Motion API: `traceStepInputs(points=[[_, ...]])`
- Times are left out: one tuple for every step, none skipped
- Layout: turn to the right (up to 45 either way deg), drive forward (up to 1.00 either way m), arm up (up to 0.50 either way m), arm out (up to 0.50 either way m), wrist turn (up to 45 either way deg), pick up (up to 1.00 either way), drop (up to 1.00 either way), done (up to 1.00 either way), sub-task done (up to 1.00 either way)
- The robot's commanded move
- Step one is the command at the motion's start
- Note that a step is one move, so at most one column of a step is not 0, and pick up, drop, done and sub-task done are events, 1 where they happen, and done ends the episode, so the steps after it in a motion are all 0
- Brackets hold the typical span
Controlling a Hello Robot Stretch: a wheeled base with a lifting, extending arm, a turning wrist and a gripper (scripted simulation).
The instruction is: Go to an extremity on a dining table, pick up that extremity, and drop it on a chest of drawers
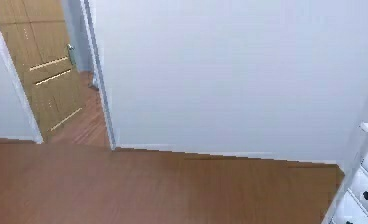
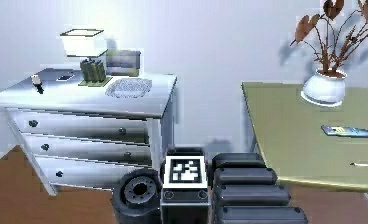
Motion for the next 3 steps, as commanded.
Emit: traceStepInputs(points=[[36.0,0.0,0.0,0.0,0.0,0.0,0.0,0.0,0.0],[0.0,0.85,0.0,0.0,0.0,0.0,0.0,0.0,0.0],[45.0,0.0,0.0,0.0,0.0,0.0,0.0,0.0,0.0]])
